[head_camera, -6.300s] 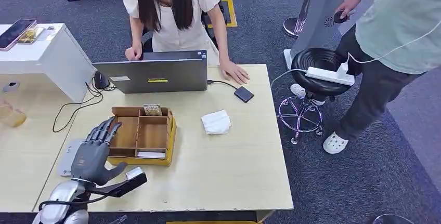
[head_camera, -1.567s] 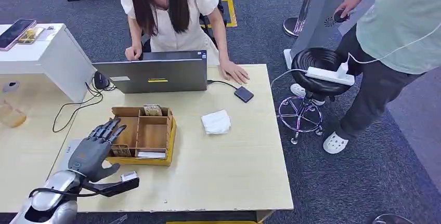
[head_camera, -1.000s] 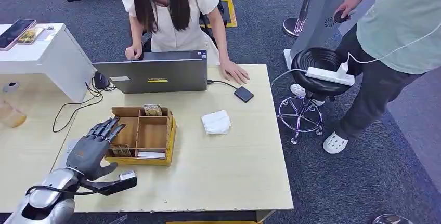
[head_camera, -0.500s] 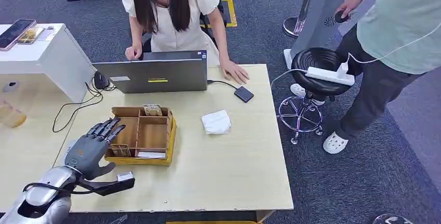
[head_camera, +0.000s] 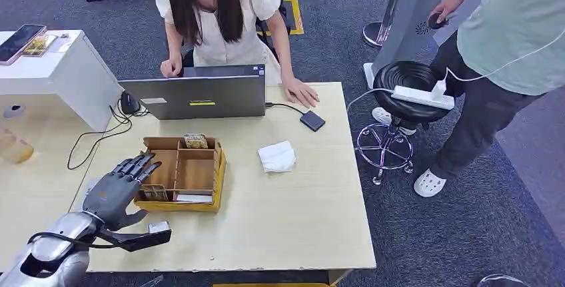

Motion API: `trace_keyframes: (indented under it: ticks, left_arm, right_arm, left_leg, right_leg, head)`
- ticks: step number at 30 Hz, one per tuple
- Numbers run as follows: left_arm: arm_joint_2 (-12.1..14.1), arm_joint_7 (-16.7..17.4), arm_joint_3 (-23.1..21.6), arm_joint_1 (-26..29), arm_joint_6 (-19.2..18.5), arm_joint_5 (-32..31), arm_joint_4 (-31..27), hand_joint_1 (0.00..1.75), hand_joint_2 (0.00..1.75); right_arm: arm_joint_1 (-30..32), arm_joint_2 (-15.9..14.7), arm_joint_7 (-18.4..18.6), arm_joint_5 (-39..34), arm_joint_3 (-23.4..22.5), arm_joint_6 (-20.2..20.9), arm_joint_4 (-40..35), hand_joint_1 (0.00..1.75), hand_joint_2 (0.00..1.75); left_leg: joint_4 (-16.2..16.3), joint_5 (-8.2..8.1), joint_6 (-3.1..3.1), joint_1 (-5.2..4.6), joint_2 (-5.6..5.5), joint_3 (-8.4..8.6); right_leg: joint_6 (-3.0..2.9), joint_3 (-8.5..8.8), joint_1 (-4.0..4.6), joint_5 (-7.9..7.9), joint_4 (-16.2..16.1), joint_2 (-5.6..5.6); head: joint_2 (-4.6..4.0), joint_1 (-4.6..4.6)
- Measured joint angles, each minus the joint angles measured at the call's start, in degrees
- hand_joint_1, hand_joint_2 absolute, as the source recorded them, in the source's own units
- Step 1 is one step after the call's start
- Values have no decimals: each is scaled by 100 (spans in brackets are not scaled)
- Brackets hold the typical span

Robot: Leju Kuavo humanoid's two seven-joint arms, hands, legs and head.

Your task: Pass the card to the sensor for recognition and then transmit it.

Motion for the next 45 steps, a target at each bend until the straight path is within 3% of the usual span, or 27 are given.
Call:
trace_keyframes:
  ticks: [1, 2, 4, 9, 11, 23, 26, 27, 28, 45]
  left_arm:
    - [11, 0, -4, -3, -2, 2, 0, 143, 175]
    - [17, 0, -11, -5, -15, 7, 0, 77, 175]
    - [28, 0, -22, -7, -50, 22, 2, 44, 175]
    - [59, -9, -50, -11, -72, 26, 15, 45, 175]
    - [59, -9, -57, -13, -79, 26, 20, 35, 175]
    - [98, -7, -79, -13, -92, 87, 22, 37, 175]
    - [107, -7, -81, -13, -96, 111, 22, 51, 175]
    - [107, -7, -81, -13, -98, 114, 22, 155, 175]
    - [107, -7, -83, -13, -101, 120, 22, 175, 175]
    - [153, -13, -105, -32, -116, 164, 22, 175, 175]
  right_arm:
    - [1, 0, 0, 0, 0, 0, 0, 0, 175]
    - [1, 0, 0, 0, 0, 0, 0, 0, 175]
    - [-2, 0, 0, 0, -2, 0, -2, 0, 175]
    - [-3, 0, 0, 0, -4, 0, 0, 0, 175]
    - [-3, 0, 0, 0, -4, 0, 0, 0, 175]
    - [-14, 0, -7, 7, -59, 0, -2, 0, 175]
    - [-16, 0, -9, 9, -66, 0, 0, 0, 175]
    - [-17, 0, -9, 9, -68, 0, 0, 0, 175]
    - [-17, 0, -9, 9, -70, 0, 0, 0, 175]
    - [-22, 0, -9, 11, -92, 0, 0, 0, 175]
  left_leg:
    - [0, 0, 0, 0, 0, 0]
    - [0, 0, 0, 0, 0, 0]
    - [0, 0, 0, 0, -1, 0]
    - [0, 0, 0, 0, -1, 0]
    - [0, 0, 0, 0, -1, 0]
    - [0, 0, 0, 0, -1, -1]
    - [0, 0, 0, 0, -1, -1]
    - [0, 0, 0, 0, -1, -1]
    - [0, 0, 0, 0, -1, -1]
    - [0, 0, 0, 0, 0, 0]
  right_leg:
    - [0, 0, 0, 0, 0, 0]
    - [0, 0, 0, 0, 0, 0]
    - [0, 0, 0, 0, 0, 0]
    - [0, 0, 0, 0, 0, 0]
    - [0, 0, 0, 0, 0, 0]
    - [0, 0, 0, 0, 0, 0]
    - [0, 0, 0, 0, 0, 0]
    - [0, 0, 0, 0, 0, 0]
    - [0, 0, 0, 0, 0, 0]
    - [0, 0, 0, 0, 0, 0]
  head:
    - [0, 0]
    - [0, 2]
    - [0, 0]
    - [0, 2]
    - [0, 0]
    - [0, 0]
    - [0, 0]
    - [0, 2]
    - [0, 0]
    - [0, 0]
